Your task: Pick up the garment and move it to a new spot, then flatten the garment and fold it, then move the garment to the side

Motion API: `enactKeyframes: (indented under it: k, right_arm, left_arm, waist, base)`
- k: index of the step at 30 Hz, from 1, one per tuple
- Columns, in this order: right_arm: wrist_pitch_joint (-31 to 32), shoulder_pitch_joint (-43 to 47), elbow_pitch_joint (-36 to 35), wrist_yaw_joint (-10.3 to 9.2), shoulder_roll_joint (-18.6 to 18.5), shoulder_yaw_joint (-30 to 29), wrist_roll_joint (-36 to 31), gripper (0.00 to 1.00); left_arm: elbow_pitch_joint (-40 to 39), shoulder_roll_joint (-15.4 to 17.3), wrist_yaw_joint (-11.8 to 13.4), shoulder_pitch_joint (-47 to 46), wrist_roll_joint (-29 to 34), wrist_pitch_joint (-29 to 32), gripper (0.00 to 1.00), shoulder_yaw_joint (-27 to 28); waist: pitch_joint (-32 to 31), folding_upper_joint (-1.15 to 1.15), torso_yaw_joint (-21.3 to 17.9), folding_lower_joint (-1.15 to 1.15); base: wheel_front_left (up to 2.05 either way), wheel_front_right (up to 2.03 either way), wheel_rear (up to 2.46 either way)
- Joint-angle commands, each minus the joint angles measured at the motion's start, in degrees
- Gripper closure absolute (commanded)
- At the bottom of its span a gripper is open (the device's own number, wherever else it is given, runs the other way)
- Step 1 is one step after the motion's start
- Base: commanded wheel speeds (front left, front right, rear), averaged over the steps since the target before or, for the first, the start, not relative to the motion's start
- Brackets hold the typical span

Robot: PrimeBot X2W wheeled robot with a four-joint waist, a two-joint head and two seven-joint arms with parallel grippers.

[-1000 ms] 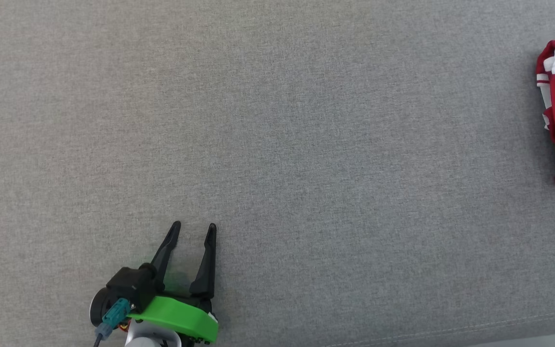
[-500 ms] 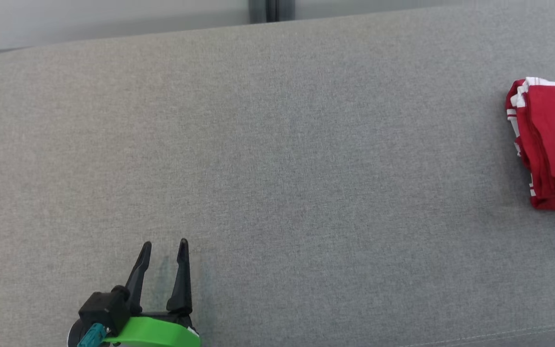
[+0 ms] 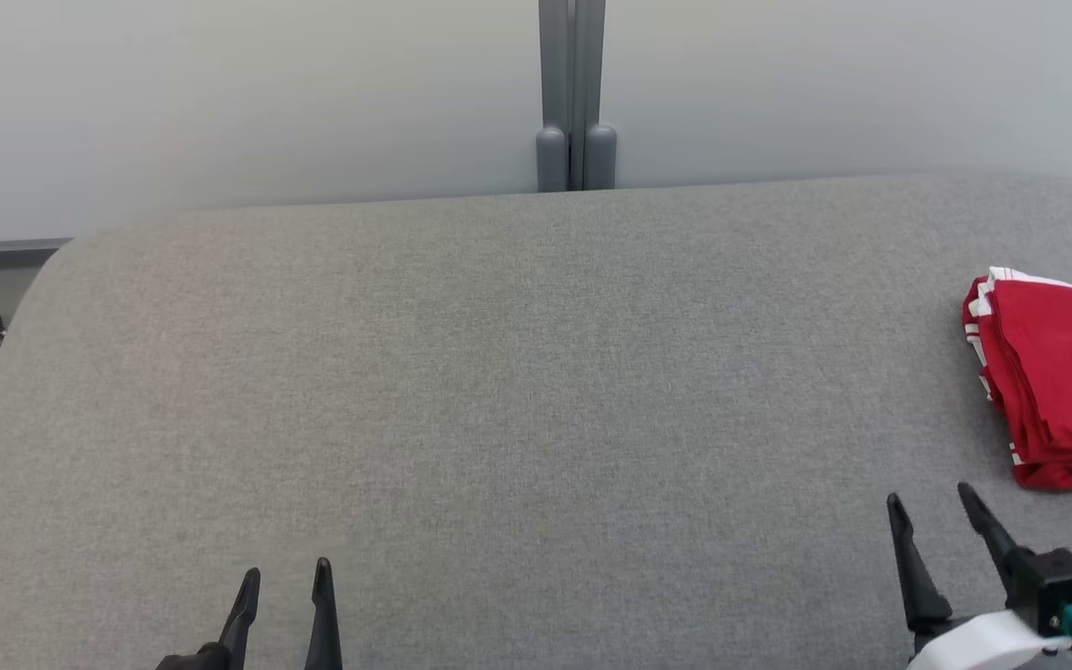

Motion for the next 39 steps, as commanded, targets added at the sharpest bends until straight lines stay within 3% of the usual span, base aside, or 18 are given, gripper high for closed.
enactKeyframes:
  k: [1,7,8,11,39]
  right_arm:
    - [-0.5,1.3,0.7,-0.11,0.9,-0.1,-0.8,0.00]
    - [-0.8,2.7,-1.6,-0.11,4.2,-0.7,-3.1,0.00]
    - [-0.5,2.5,-1.8,0.00,4.4,-0.7,-2.9,1.00]
    - [0.0,2.2,-0.7,0.01,4.7,-0.8,-2.0,1.00]
    - [7.2,-2.5,-0.1,-0.02,5.7,-2.4,28.3,1.00]
  left_arm:
    - [0.0,0.2,0.0,0.9,0.2,0.0,0.00,0.3]
    - [-0.4,0.2,-0.6,1.3,0.3,0.0,0.00,0.7]
    - [-0.2,0.0,-0.5,0.7,0.4,0.0,1.00,0.8]
    - [0.8,-0.1,-0.6,0.6,-0.6,0.2,1.00,0.8]
    - [1.6,0.4,-2.3,-5.3,-26.5,7.3,1.00,4.6]
  waist:
    - [-2.8,0.00,1.7,0.01]
    - [-3.3,0.00,0.8,0.01]
    - [-3.2,0.00,0.9,0.01]
    - [-3.2,0.00,0.8,0.01]
    - [-2.3,0.00,0.0,0.01]
  base:
    - [0.00,0.00,0.00]
    - [0.00,0.00,0.00]
    - [0.00,0.00,0.00]
    - [0.00,0.00,0.00]
    - [0.00,0.00,0.00]
